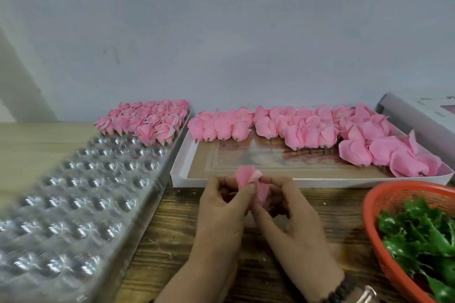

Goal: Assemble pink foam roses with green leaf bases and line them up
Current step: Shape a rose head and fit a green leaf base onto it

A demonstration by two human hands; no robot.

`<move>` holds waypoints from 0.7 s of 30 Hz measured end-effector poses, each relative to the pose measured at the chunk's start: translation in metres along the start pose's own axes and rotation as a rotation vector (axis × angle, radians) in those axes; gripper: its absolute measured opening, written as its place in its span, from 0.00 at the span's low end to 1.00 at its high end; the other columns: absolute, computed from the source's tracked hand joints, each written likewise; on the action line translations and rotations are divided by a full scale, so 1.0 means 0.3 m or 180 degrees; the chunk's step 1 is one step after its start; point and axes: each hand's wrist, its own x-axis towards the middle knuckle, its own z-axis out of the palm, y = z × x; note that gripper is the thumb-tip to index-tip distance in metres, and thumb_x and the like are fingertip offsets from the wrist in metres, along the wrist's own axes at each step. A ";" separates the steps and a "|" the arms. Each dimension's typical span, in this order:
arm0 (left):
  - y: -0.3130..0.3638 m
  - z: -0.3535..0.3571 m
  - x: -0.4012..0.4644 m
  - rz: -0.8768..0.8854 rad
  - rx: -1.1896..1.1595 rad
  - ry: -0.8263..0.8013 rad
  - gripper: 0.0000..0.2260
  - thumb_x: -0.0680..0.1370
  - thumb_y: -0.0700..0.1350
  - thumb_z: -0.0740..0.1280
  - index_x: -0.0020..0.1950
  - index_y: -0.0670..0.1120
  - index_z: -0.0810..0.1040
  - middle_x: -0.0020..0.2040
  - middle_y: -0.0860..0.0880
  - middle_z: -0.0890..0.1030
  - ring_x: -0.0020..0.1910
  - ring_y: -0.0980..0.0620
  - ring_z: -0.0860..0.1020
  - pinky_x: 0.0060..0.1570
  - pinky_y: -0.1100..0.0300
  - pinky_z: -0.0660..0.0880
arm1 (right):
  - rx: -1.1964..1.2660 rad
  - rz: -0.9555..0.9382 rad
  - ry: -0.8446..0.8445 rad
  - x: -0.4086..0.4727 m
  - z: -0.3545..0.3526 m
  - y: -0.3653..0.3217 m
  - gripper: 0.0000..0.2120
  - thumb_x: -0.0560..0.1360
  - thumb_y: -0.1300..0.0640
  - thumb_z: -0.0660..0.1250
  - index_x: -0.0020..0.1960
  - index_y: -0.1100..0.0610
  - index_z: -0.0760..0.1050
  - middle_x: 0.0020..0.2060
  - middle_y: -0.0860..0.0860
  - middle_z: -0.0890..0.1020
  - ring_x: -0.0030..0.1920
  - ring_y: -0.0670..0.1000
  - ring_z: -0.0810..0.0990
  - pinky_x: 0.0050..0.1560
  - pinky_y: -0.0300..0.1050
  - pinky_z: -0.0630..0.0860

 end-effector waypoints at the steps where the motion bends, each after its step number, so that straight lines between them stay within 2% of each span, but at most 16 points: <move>1: -0.004 -0.008 -0.014 0.0033 0.0000 0.0026 0.06 0.71 0.35 0.69 0.41 0.42 0.73 0.36 0.42 0.80 0.37 0.47 0.79 0.39 0.53 0.76 | -0.0021 0.0016 0.0011 -0.009 0.007 -0.004 0.15 0.69 0.55 0.71 0.52 0.43 0.73 0.41 0.44 0.79 0.41 0.46 0.79 0.41 0.36 0.74; 4: -0.005 -0.010 -0.047 0.0085 -0.0016 -0.0072 0.07 0.71 0.34 0.69 0.40 0.43 0.73 0.37 0.42 0.81 0.36 0.50 0.80 0.36 0.59 0.77 | -0.0034 0.0165 0.0128 -0.030 0.017 -0.020 0.14 0.65 0.49 0.69 0.50 0.40 0.72 0.41 0.45 0.80 0.41 0.45 0.79 0.41 0.43 0.77; 7: -0.002 0.004 -0.064 0.0139 0.0061 -0.0364 0.09 0.70 0.35 0.72 0.40 0.41 0.72 0.36 0.44 0.81 0.35 0.54 0.80 0.34 0.66 0.75 | 0.0020 0.0190 0.0361 -0.030 0.006 -0.040 0.09 0.66 0.53 0.69 0.44 0.44 0.73 0.40 0.49 0.80 0.42 0.50 0.80 0.42 0.51 0.77; 9: -0.004 0.002 -0.065 0.0137 -0.0039 -0.0502 0.15 0.66 0.40 0.77 0.43 0.41 0.72 0.38 0.46 0.82 0.37 0.54 0.81 0.36 0.65 0.76 | 0.0233 0.0229 0.0521 -0.026 -0.002 -0.051 0.08 0.65 0.54 0.70 0.42 0.47 0.74 0.36 0.51 0.80 0.38 0.51 0.79 0.39 0.45 0.77; 12: -0.012 -0.014 -0.067 -0.0343 -0.0336 -0.0792 0.28 0.60 0.48 0.78 0.54 0.40 0.74 0.50 0.42 0.82 0.49 0.46 0.82 0.50 0.53 0.78 | 0.0781 0.0322 0.0683 -0.022 -0.014 -0.065 0.11 0.66 0.65 0.72 0.41 0.51 0.75 0.33 0.50 0.80 0.32 0.45 0.76 0.32 0.34 0.73; 14: -0.009 -0.016 -0.077 -0.0852 -0.0565 -0.1364 0.25 0.65 0.47 0.77 0.59 0.39 0.76 0.56 0.39 0.81 0.54 0.45 0.80 0.56 0.53 0.77 | 0.0886 0.0387 0.0633 -0.033 -0.027 -0.073 0.13 0.65 0.68 0.72 0.42 0.52 0.76 0.31 0.47 0.80 0.29 0.42 0.73 0.29 0.32 0.71; 16: -0.002 -0.010 -0.083 -0.1252 -0.0802 -0.1762 0.22 0.70 0.47 0.73 0.58 0.36 0.78 0.58 0.38 0.79 0.57 0.44 0.79 0.58 0.55 0.74 | 0.0922 0.0435 0.0443 -0.050 -0.035 -0.076 0.12 0.66 0.68 0.71 0.41 0.53 0.77 0.29 0.47 0.78 0.27 0.41 0.71 0.28 0.32 0.70; 17: -0.002 -0.007 -0.081 -0.1356 -0.0973 -0.1783 0.22 0.69 0.47 0.73 0.58 0.35 0.77 0.58 0.36 0.78 0.58 0.43 0.78 0.60 0.55 0.74 | 0.0915 0.0434 0.0310 -0.058 -0.036 -0.078 0.12 0.66 0.69 0.71 0.41 0.53 0.77 0.27 0.47 0.77 0.27 0.41 0.70 0.28 0.31 0.69; 19: 0.001 0.000 -0.069 -0.1426 -0.1183 -0.1648 0.20 0.66 0.45 0.74 0.53 0.35 0.79 0.55 0.36 0.78 0.55 0.42 0.78 0.56 0.55 0.76 | 0.1002 0.0455 0.0061 -0.071 -0.031 -0.080 0.11 0.67 0.70 0.70 0.40 0.55 0.79 0.26 0.48 0.74 0.28 0.42 0.69 0.31 0.31 0.69; 21: 0.006 0.008 -0.064 -0.1405 -0.1163 -0.1543 0.16 0.64 0.43 0.76 0.49 0.39 0.82 0.52 0.37 0.75 0.51 0.44 0.75 0.55 0.54 0.75 | 0.1219 0.0579 -0.0100 -0.073 -0.029 -0.076 0.10 0.67 0.70 0.70 0.40 0.56 0.80 0.29 0.55 0.76 0.32 0.46 0.72 0.36 0.37 0.72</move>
